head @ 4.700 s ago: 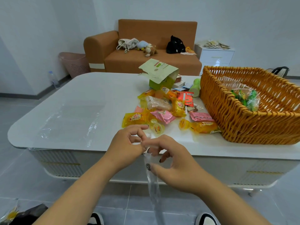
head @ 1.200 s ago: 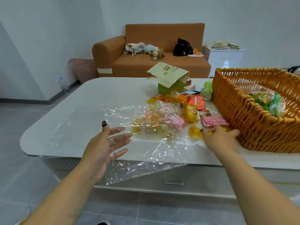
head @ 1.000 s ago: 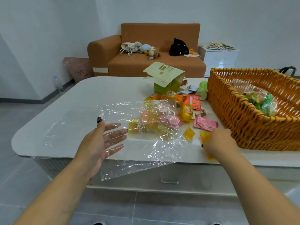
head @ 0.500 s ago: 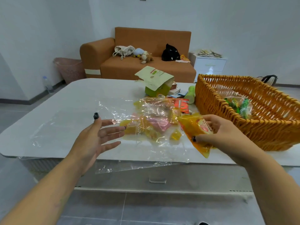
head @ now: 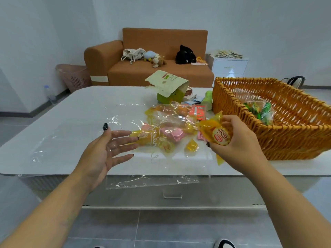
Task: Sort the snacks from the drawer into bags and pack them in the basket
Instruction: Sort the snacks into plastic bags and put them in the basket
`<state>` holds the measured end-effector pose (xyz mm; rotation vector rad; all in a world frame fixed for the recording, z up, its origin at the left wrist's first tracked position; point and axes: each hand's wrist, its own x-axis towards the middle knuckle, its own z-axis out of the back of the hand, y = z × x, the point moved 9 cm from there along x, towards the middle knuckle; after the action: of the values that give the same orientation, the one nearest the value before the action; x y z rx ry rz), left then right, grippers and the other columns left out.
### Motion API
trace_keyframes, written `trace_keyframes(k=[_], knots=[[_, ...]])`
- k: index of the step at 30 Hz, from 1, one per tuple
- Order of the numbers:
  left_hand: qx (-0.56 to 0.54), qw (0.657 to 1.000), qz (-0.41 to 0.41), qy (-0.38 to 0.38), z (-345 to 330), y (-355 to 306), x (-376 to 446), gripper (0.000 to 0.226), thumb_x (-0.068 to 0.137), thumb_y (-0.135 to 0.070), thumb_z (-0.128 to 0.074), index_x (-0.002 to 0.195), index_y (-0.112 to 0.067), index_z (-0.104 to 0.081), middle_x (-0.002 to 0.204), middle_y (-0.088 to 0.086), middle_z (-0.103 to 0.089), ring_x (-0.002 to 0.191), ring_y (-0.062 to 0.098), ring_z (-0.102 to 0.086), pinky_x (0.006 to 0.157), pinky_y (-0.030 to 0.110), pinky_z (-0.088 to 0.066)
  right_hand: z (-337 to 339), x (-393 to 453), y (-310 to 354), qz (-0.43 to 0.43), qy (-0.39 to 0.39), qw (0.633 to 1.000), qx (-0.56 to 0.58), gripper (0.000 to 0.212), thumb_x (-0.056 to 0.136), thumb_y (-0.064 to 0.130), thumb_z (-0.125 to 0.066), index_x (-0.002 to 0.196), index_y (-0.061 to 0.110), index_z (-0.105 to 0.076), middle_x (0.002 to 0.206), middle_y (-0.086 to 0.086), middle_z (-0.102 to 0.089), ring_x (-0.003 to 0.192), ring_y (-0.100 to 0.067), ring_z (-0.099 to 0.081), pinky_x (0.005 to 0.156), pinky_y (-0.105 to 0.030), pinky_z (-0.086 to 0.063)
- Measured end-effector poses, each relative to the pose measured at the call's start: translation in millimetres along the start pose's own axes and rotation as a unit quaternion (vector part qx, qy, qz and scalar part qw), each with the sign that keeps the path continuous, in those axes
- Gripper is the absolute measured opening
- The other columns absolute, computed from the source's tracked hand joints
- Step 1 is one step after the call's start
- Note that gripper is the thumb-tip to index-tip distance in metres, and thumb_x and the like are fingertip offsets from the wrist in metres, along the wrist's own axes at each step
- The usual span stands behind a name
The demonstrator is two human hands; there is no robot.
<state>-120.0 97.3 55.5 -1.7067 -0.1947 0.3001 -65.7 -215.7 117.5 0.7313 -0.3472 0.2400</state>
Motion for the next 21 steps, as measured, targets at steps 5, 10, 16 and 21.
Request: trace_keyframes(k=[5,10,16,21], knots=[[-0.001,1.0,0.002,0.007,-2.8,2.6,2.2,0.055,0.103,-0.045,-0.027,0.103,-0.007,-0.067,0.106,0.016,-0.073,0.1,0.029,-0.071,0.089,0.048,-0.052,-16.3,-2.3,7.3,0.0,0.028,1.0,0.003,0.07,0.068,0.03,-0.086,0.126,0.022,-0.048,0.109,0.009,-0.05,0.101,-0.009,-0.049,0.081,-0.025,-0.048],[0.019,1.0,0.001,0.012,-4.7,4.2,1.2,0.054,0.103,-0.043,-0.028,0.1,-0.006,-0.067,0.102,0.016,-0.074,0.097,0.028,-0.072,0.086,0.046,-0.054,-31.8,-3.0,8.2,-0.028,0.096,0.992,0.077,0.072,0.056,0.052,-0.085,0.115,0.028,-0.052,0.107,0.01,-0.059,0.093,-0.006,-0.057,0.077,-0.027,-0.053],[0.075,0.997,-0.012,0.002,-5.5,6.3,-1.8,0.029,0.102,-0.035,-0.041,0.115,-0.018,-0.062,0.1,0.004,-0.076,0.088,0.024,-0.074,0.075,0.04,-0.06,-58.5,-13.8,13.8,-0.015,0.225,0.961,0.16,0.074,0.052,0.068,-0.073,0.114,0.03,-0.063,0.109,0.01,-0.067,0.102,-0.011,-0.062,0.087,-0.034,-0.054],[0.069,0.997,-0.028,-0.01,-5.1,3.4,-3.3,0.024,0.103,-0.032,-0.042,0.114,-0.02,-0.06,0.106,0.006,-0.074,0.086,0.029,-0.074,0.069,0.038,-0.062,-78.1,-38.1,20.3,-0.073,0.401,0.891,0.201,0.043,0.064,0.042,-0.076,0.104,0.03,-0.066,0.093,0.021,-0.072,0.087,0.002,-0.067,0.075,-0.016,-0.054]])
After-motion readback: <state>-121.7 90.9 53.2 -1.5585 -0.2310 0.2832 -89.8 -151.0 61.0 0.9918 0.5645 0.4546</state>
